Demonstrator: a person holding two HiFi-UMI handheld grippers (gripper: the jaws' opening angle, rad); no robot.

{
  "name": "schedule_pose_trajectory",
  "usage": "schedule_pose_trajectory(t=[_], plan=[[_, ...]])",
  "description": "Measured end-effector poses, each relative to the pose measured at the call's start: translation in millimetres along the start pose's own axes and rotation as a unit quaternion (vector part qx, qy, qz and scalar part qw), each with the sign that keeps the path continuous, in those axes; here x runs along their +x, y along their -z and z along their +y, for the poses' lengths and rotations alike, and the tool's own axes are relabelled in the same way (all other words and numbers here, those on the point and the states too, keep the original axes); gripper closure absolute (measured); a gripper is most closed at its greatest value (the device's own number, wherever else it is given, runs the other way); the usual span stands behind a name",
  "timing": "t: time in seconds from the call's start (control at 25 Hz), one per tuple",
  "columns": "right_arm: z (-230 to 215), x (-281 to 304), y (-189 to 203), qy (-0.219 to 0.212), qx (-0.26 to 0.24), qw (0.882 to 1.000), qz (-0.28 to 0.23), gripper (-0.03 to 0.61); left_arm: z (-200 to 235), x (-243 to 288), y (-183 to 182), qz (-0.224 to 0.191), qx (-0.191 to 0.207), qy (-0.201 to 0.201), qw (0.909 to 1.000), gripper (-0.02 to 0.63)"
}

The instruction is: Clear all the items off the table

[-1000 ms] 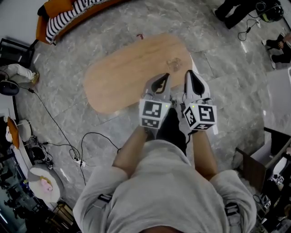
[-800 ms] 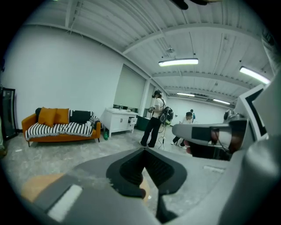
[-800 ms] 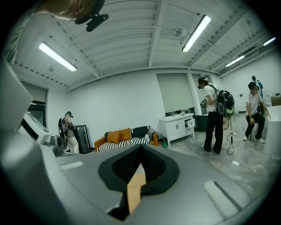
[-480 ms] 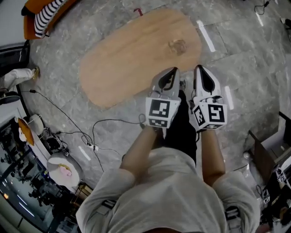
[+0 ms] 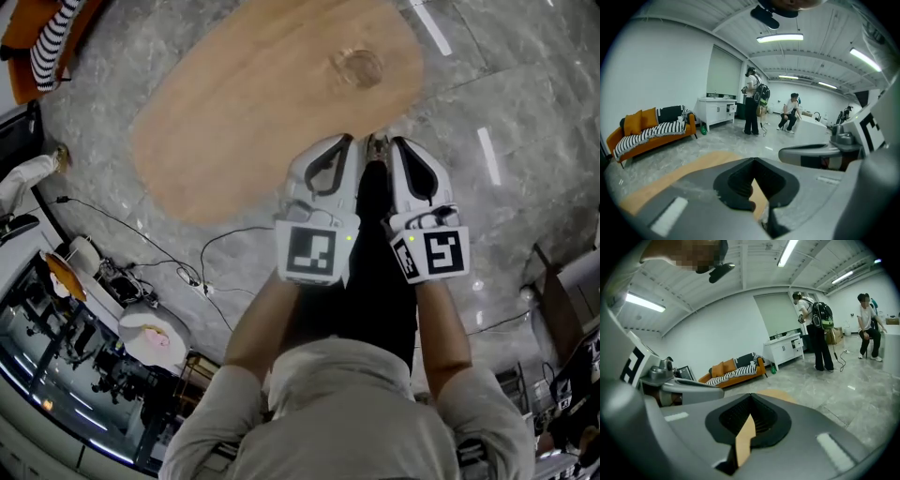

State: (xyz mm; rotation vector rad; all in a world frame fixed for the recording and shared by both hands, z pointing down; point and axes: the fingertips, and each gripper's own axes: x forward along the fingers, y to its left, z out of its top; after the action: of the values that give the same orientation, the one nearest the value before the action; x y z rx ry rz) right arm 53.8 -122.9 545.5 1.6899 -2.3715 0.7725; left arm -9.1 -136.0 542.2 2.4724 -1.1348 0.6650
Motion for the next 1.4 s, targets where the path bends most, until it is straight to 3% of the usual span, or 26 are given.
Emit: schedule_pose_trajectory(t=[0.12, 0.24, 0.4, 0.48, 0.6, 0.68, 0.8, 0.96, 1.12, 1.24, 1.4], plan=[[-15.6, 19.2, 18.0, 0.003, -0.010, 1.000, 0.012, 0.572, 0.6, 21.7, 18.9, 0.027, 0.020, 0.016, 0.9993, 0.594], [-34.9, 31.3, 37.6, 0.006, -0.021, 0.999, 0.037, 0.572, -3.6, 45.6, 43.8, 0.062, 0.014, 0.031, 0.9975, 0.594], [-60.1, 41.6, 54.4, 0.011, -0.008, 0.998, 0.058, 0.572, 4.8, 81.4, 71.2, 0.117, 0.050, 0.014, 0.9918, 0.594], [-68.4, 46.3, 57.9, 0.014, -0.002, 0.998, 0.062, 0.572, 13.5, 99.4, 78.6, 0.139, 0.097, 0.012, 0.9855, 0.594], [-76.7, 51.1, 61.4, 0.019, 0.015, 0.997, 0.070, 0.572, 24.9, 119.9, 86.5, 0.177, 0.180, 0.021, 0.9674, 0.594], [-84.5, 52.9, 63.7, 0.022, 0.025, 0.997, 0.076, 0.572, 26.5, 131.8, 91.4, 0.201, 0.211, 0.036, 0.9559, 0.594], [-100.3, 56.2, 65.6, 0.025, 0.040, 0.996, 0.080, 0.572, 20.7, 151.5, 99.4, 0.232, 0.230, 0.069, 0.9427, 0.594], [-118.9, 63.1, 67.3, 0.027, 0.053, 0.996, 0.072, 0.572, 6.5, 176.6, 106.6, 0.256, 0.198, 0.121, 0.9385, 0.594], [-129.8, 62.4, 69.2, 0.035, 0.070, 0.994, 0.074, 0.572, 3.8, 175.7, 126.0, 0.316, 0.243, 0.127, 0.9084, 0.594], [-137.3, 58.9, 73.6, 0.046, 0.084, 0.993, 0.074, 0.572, 8.6, 175.9, 132.2, 0.343, 0.262, 0.124, 0.8934, 0.594], [-150.6, 53.9, 74.8, 0.057, 0.098, 0.991, 0.069, 0.572, 8.4, 182.1, 144.0, 0.380, 0.309, 0.128, 0.8623, 0.561]])
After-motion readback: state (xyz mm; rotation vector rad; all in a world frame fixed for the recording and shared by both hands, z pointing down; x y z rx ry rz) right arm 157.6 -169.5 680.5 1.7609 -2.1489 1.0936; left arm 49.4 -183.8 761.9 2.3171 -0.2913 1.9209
